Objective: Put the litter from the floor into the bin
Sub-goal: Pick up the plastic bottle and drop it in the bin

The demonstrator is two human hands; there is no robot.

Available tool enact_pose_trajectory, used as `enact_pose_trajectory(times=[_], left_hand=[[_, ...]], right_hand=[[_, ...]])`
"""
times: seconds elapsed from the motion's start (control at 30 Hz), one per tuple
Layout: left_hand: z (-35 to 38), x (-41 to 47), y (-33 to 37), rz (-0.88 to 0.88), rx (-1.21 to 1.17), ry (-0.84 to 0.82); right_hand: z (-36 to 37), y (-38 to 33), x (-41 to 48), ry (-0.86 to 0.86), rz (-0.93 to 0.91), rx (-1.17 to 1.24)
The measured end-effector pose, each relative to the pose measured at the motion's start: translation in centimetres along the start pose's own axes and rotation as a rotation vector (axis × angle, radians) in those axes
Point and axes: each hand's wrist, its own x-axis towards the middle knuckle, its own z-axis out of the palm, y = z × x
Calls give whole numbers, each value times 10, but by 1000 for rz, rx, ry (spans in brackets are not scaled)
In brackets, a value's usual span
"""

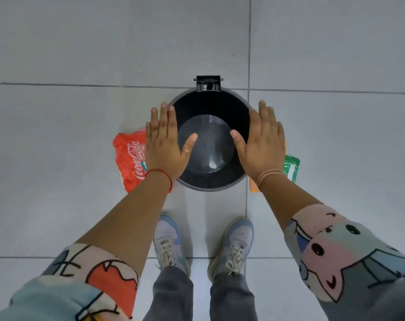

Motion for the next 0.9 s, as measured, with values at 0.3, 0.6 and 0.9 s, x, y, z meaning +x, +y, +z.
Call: enact_pose_trajectory(times=[0.3,0.6,0.9], left_hand=[[33,-7,-7,-44,1,25],[42,-5,-2,-54,73,81],[47,-3,-6,-30,62,185]], right_hand=[[51,20,0,-37,-53,-15],[64,27,-4,301,112,480],[131,100,-28,-82,726,236]])
